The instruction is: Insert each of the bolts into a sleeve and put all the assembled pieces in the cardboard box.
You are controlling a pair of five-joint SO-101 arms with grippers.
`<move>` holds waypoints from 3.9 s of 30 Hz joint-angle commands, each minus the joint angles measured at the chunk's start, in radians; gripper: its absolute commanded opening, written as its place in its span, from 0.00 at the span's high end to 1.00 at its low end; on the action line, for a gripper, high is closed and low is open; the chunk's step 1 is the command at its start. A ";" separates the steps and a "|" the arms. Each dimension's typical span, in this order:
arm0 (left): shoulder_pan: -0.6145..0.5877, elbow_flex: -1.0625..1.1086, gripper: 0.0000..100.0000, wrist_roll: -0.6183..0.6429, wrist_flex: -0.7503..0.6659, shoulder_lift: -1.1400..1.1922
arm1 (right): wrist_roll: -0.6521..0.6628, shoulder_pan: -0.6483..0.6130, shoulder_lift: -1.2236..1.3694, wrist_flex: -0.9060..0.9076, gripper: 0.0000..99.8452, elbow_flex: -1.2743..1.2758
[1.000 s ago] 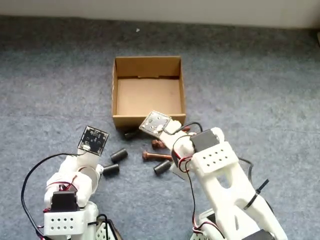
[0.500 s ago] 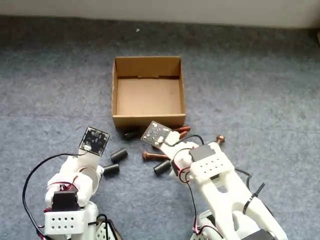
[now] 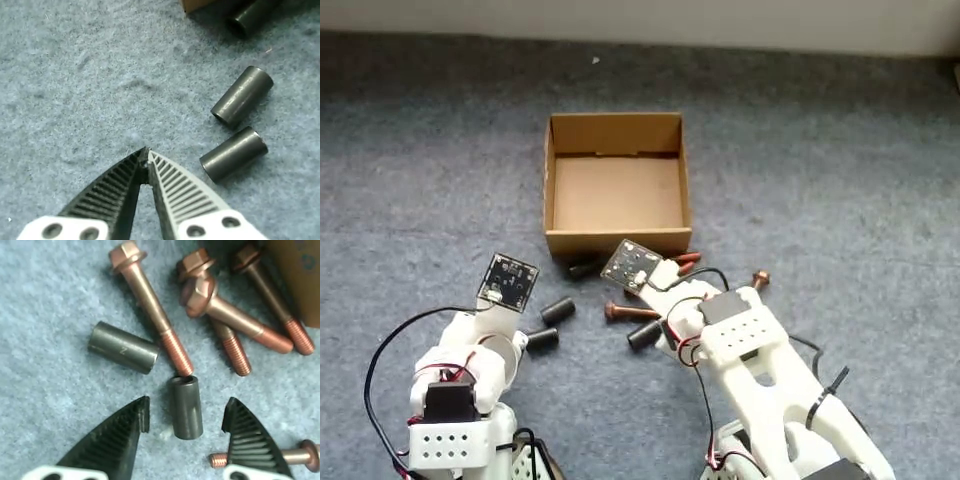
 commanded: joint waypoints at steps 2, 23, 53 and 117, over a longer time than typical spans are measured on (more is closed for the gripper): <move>-0.010 -0.005 0.99 -0.009 -0.003 -0.008 | 0.009 0.002 0.122 -0.050 0.77 -0.015; -0.010 -0.004 0.99 -0.009 -0.003 -0.008 | 0.003 0.076 0.326 -0.070 0.89 -0.094; -0.008 -0.004 0.99 -0.008 -0.003 -0.008 | -0.281 0.171 -0.130 0.142 0.99 -0.219; 0.526 -0.862 0.93 0.114 0.097 0.768 | -0.689 0.618 -0.769 -0.234 0.99 0.311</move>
